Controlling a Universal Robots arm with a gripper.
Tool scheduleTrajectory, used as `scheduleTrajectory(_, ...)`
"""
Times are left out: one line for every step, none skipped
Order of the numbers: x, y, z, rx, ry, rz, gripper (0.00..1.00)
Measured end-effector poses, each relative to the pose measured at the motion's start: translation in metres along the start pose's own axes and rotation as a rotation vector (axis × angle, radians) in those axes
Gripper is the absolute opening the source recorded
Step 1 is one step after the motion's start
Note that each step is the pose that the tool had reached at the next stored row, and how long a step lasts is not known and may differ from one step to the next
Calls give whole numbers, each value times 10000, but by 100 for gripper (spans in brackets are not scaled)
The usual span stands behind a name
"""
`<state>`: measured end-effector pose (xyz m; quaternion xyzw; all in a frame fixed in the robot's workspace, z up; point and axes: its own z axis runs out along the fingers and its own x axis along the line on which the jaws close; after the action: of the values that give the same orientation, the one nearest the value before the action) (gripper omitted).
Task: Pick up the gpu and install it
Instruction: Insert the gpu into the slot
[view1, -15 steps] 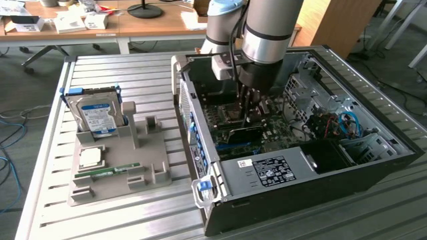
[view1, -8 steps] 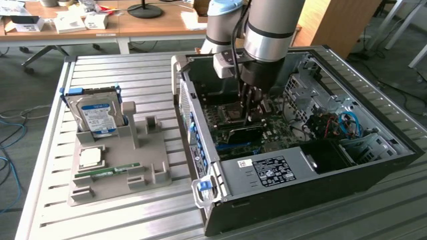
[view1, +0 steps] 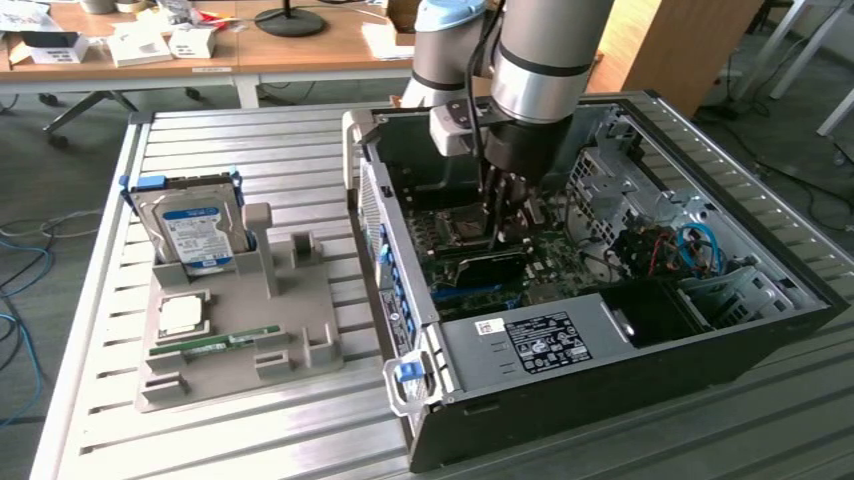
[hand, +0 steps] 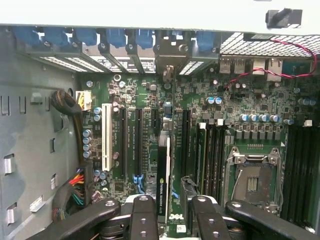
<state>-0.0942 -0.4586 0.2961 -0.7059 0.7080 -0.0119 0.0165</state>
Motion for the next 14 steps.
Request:
scheduleTrajectory(-1, -5, 1, -19, -2, 2, 33)
scheduleTrajectory(-1, -14, 2, -67, -1, 6, 33)
scheduleTrajectory(0, -22, 1, -127, 6, 13, 33)
scheduleTrajectory(0, -31, 2, -195, 12, 20, 33)
scheduleTrajectory(0, -37, 2, -264, 17, 28, 33)
scheduleTrajectory(0, -44, 3, -336, 21, 37, 33)
scheduleTrajectory(0, -51, 2, -385, 24, 45, 33)
scheduleTrajectory(0, -52, 2, -390, 25, 46, 33)
scheduleTrajectory(0, -52, 2, -391, 26, 47, 33)
scheduleTrajectory(0, -54, 2, -401, 26, 47, 33)
scheduleTrajectory(0, -54, 2, -405, 25, 46, 33)
scheduleTrajectory(0, -54, 2, -406, 25, 47, 33)
scheduleTrajectory(0, -54, 2, -407, 26, 48, 33)
scheduleTrajectory(0, -54, 2, -407, 26, 47, 33)
